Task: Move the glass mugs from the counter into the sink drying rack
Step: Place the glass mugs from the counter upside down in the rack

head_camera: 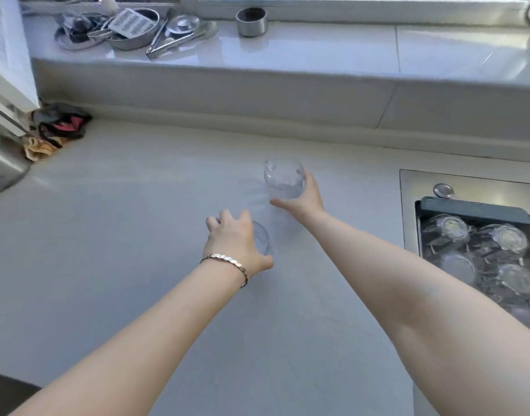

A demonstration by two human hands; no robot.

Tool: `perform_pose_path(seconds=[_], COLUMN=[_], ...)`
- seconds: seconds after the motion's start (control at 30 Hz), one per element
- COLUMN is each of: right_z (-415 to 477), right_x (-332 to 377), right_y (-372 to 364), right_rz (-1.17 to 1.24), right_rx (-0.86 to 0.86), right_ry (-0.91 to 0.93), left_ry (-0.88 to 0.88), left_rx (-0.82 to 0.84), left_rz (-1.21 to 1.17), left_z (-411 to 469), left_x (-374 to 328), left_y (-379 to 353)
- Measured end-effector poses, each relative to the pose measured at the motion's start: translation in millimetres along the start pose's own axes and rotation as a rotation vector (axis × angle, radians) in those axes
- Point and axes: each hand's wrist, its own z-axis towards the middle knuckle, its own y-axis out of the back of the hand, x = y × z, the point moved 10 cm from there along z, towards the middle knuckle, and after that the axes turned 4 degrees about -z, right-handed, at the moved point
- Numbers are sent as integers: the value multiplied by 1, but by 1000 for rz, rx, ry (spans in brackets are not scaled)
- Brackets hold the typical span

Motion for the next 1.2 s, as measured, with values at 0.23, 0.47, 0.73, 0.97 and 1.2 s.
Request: perform_pose_path(seconds=[0.23,0.47,0.73,0.97,1.2], right_z=[-52,-196,-288,-264,-251], right_x=[-14,-76,-133,-152,-146], right_y=[34,171,323,268,238], right_rz=[57,-7,-377,-903,-1184], right_rx=[-41,47,-141,134,151], right_ry=[-21,-106,-174,-54,28], left_ry=[-35,-221,-287,-290,-273], left_rx=[36,103,81,-16,-95], left_rz=[-29,-26,-210,-229,-207], left_z=[-12,-64,-137,-180,-199], left_x=[-9,-82,-157,-175,-176], left_y=[-11,-38,-82,-100,-101])
